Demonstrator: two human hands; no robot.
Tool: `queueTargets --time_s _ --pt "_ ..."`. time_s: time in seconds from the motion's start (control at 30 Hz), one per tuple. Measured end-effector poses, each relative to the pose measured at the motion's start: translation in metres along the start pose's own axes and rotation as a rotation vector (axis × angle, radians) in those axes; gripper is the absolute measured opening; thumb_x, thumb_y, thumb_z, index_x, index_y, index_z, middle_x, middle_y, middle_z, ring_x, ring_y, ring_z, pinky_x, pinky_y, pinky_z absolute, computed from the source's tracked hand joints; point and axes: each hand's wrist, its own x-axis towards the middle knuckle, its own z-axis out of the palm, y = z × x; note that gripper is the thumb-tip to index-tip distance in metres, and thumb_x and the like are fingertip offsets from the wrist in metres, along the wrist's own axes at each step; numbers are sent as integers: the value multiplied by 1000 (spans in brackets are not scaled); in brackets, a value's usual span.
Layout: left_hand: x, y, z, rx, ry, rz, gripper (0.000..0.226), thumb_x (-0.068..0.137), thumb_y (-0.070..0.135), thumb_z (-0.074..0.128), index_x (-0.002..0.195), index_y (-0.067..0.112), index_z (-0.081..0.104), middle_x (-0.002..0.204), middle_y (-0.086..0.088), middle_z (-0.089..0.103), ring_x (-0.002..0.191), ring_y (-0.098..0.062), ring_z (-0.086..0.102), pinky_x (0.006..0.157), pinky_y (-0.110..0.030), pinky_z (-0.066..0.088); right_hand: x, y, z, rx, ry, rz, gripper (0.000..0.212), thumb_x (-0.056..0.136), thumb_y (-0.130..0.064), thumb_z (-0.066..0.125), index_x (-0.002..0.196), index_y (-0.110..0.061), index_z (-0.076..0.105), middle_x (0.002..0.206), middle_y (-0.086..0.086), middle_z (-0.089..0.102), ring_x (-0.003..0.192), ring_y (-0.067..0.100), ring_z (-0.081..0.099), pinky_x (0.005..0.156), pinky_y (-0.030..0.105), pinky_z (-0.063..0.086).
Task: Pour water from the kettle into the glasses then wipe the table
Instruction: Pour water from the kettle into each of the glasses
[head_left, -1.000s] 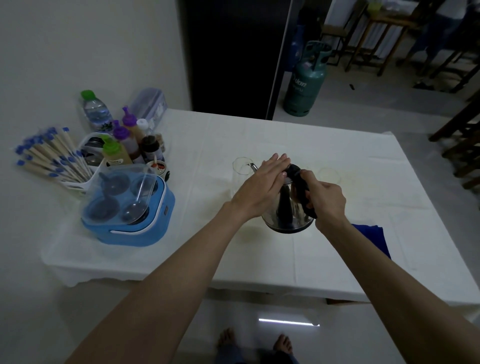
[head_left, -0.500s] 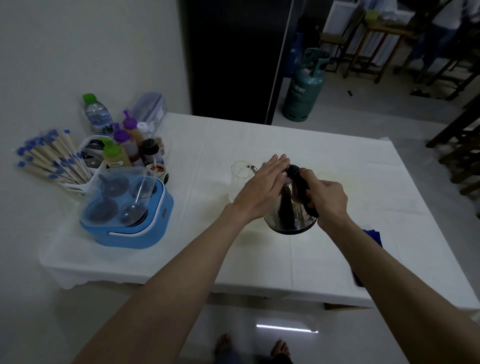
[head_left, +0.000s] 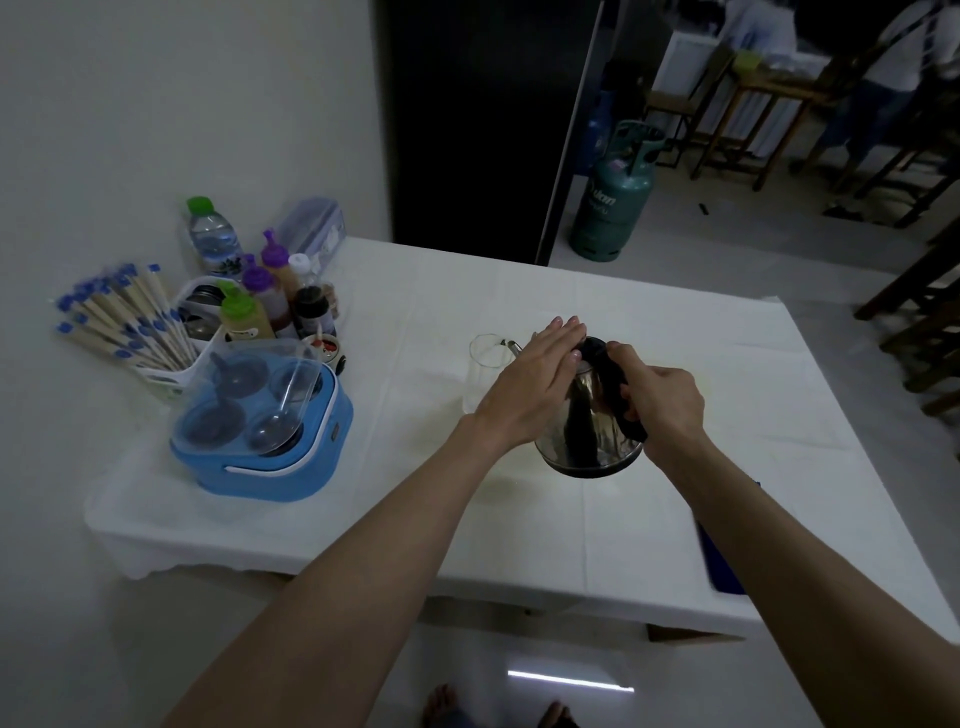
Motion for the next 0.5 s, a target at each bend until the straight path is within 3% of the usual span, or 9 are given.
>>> queueTargets --time_s 0.23,0.5 --pt "0 2 1 -27 6 -11 44 105 22 29 147 12 36 157 -1 30 148 -9 14 119 -22 6 1 0 -1 -17 -4 -1 47 82 -55 64 64 -12 68 68 3 67 68 25 61 82 44 54" --pt "0 2 3 -33 -6 -17 44 106 23 29 148 12 35 157 -1 29 148 -11 13 120 -26 7 2 0 -2 -35 -3 -1 46 81 -57 64 64 -15 68 71 3 68 76 28 65 83 43 55"
